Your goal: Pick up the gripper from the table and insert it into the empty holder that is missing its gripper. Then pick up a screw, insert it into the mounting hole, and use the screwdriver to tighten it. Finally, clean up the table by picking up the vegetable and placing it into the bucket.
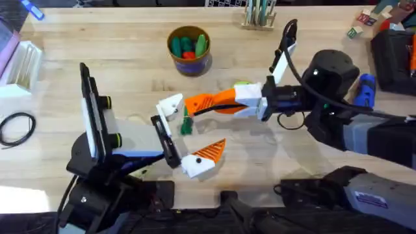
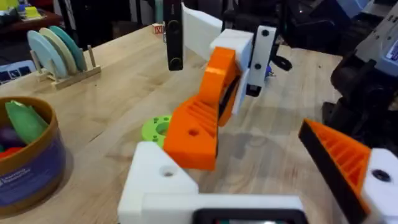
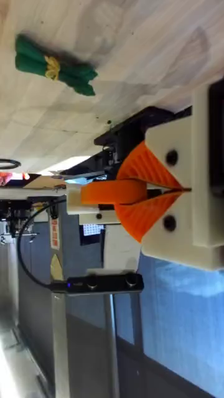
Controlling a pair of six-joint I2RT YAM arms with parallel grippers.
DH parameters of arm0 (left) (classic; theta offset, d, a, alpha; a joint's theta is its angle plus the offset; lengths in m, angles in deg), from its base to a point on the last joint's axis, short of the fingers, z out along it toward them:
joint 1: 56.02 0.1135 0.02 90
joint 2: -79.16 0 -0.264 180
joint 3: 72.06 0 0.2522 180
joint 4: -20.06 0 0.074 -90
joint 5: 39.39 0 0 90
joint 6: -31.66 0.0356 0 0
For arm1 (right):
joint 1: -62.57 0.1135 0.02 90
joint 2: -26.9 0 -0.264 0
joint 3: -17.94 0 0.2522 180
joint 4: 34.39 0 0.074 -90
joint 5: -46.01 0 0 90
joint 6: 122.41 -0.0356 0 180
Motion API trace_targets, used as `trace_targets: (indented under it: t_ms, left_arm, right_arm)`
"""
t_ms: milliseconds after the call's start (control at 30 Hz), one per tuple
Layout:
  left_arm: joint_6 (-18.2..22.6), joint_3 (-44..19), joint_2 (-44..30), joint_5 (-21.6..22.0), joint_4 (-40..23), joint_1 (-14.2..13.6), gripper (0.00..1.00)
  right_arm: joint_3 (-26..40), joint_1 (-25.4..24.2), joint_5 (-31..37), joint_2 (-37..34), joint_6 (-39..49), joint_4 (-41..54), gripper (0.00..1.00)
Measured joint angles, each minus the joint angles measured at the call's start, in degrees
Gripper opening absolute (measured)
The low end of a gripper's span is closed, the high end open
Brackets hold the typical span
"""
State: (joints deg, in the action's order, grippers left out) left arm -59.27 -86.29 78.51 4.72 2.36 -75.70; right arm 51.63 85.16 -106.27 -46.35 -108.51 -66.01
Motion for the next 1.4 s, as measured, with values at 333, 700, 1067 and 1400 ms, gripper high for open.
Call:
trace_targets:
  t_ms: [333, 700, 1067, 1400]
  left_arm:
    - [0.0, 0.0, 0.02, -0.02, 0.0, 0.0, 0.987]
    - [-0.01, 0.0, 0.02, 0.04, -0.02, 0.01, 0.986]
    - [0.0, 0.0, 0.02, 0.26, 0.0, 0.02, 0.987]
    - [0.07, 0.0, 0.02, 0.46, 0.04, 0.11, 0.987]
  right_arm:
    - [0.0, 0.48, -3.17, 0.0, -0.2, 0.09, 0.008]
    - [0.02, 4.61, 2.49, 0.0, -0.2, 0.13, 0.008]
    - [0.2, 4.79, 3.98, 0.0, -0.74, 0.02, 0.008]
    - [1.68, 5.05, 4.44, 0.0, -1.38, -0.37, 0.008]
